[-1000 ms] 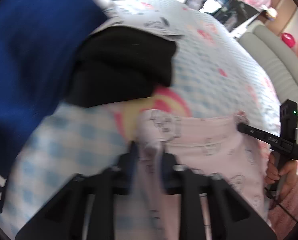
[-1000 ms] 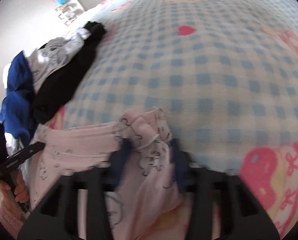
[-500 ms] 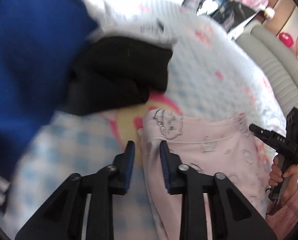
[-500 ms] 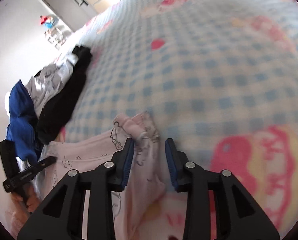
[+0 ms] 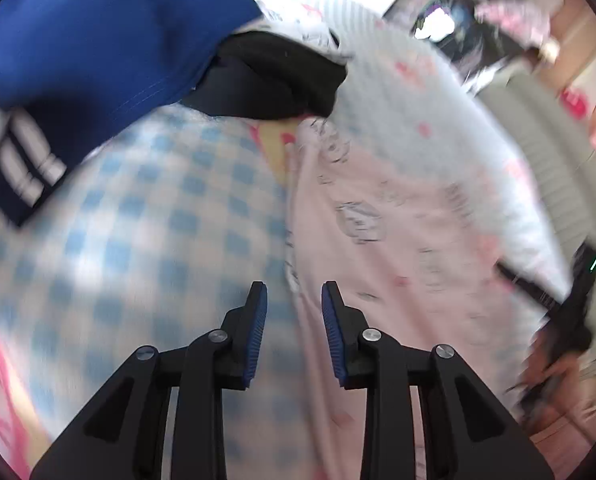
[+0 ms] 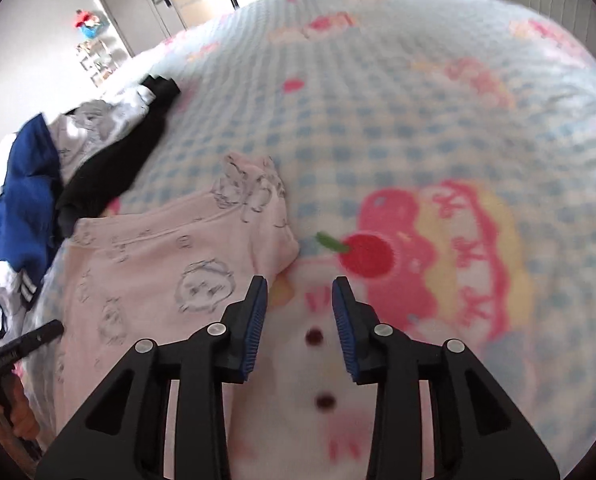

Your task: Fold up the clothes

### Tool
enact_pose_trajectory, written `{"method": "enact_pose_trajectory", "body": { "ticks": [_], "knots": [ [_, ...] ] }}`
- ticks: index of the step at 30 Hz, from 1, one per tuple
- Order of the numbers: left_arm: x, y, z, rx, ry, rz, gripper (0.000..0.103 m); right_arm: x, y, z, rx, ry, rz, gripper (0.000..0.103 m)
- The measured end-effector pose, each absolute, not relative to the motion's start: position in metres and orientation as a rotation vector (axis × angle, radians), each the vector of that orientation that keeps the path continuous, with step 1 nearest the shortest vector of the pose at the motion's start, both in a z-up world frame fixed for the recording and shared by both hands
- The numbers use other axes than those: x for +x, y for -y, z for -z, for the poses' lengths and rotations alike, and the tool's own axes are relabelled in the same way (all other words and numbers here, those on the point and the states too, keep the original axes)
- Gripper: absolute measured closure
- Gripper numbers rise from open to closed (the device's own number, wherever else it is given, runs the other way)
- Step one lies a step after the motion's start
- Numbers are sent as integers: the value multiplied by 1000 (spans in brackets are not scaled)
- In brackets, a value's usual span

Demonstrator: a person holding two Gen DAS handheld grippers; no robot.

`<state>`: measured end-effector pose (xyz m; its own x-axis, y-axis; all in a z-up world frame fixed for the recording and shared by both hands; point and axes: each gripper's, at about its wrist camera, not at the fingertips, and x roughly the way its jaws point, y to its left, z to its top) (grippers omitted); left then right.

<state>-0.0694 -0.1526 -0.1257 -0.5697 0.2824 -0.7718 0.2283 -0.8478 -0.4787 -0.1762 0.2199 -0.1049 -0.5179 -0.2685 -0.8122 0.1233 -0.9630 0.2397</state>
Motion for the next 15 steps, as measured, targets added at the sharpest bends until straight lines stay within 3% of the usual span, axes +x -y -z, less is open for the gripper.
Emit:
{"method": "enact_pose_trajectory", "body": {
  "ticks": [6,13,15],
  "knots": [
    [-23,121,125,-1412,871,-2511,71,-105,-220,96,1416,379,2348,66],
    [12,105,135,-1468,886,-2503,71,-35,-204,133,1537,463,2204,66],
    [15,103,135,-1477,867,-2517,71,-21,-204,135,1526,491,2220,61]
  ]
}}
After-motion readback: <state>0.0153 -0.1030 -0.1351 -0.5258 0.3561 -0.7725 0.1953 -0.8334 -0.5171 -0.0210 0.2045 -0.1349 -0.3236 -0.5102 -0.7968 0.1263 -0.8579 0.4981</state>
